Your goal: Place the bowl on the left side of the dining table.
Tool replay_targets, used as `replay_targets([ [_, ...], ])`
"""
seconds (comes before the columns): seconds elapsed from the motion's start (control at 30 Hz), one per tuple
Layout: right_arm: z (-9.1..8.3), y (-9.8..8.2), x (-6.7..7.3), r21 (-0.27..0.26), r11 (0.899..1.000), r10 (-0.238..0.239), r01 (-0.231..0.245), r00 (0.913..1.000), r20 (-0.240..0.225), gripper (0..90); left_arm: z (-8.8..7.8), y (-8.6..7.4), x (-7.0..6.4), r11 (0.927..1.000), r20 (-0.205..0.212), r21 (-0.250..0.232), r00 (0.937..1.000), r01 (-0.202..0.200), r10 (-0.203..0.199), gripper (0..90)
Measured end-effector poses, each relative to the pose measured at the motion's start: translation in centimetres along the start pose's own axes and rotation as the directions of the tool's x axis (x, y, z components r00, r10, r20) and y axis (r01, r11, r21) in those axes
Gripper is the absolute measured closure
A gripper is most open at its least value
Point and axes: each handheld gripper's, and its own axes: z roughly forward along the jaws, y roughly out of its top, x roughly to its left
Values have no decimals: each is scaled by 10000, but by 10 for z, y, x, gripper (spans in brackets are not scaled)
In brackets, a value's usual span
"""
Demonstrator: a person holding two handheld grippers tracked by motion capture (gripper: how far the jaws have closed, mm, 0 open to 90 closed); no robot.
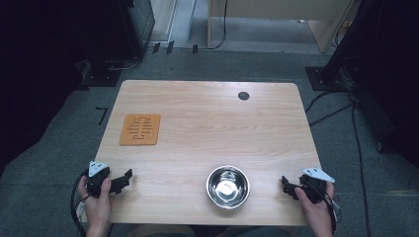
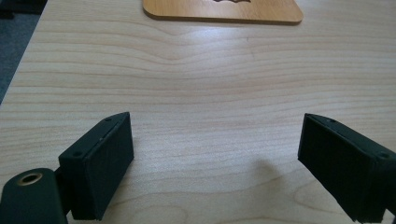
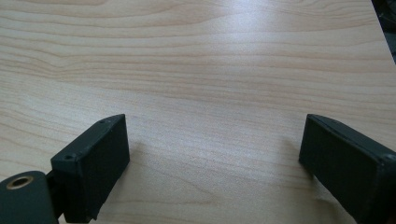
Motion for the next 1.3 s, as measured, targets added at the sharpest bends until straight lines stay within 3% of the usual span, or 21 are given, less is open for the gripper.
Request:
replay_targets([
  [0.07, 0, 0, 0, 1, 10000, 6, -6, 10000, 2, 77, 0, 1, 0, 9999, 188, -15, 9997, 154, -154, 101],
  [0.17, 0, 0, 0, 1, 10000, 4, -4, 10000, 1, 77, 0, 1, -1, 9998, 101, -69, 9998, 164, -163, 101],
  [0.3, 0, 0, 0, 1, 10000, 6, -6, 10000, 3, 77, -3, 3, -2, 9982, 247, -420, 9988, 439, -429, 102],
  [0.43, 0, 0, 0, 0, 10000, 0, 0, 10000, 1, 78, -5, 5, -6, 9981, 233, -517, 9992, 323, -311, 102],
  [0.5, 0, 0, 0, 1, 10000, -1, 1, 10000, 0, 77, -7, 9, -11, 9971, 425, -616, 9982, 443, -417, 102],
  [0.63, 0, 0, 0, 2, 10000, 0, 0, 10000, -8, 78, -11, 14, -25, 9966, 703, -786, 9973, 251, -196, 102],
  [0.77, 0, 0, 0, 4, 10000, -4, 4, 10000, -9, 77, -11, 16, -34, 9965, 713, -829, 9975, 71, -11, 102],
  [1.17, 0, 0, 0, 1, 10000, -1, 1, 10000, -11, 77, -12, 18, -44, 9950, 910, -988, 9958, 115, -25, 102],
  [1.3, 0, 0, 0, 4, 10000, 1, -1, 10000, -10, 77, -12, 19, -49, 9951, 1152, -979, 9933, 149, -36, 102],
])
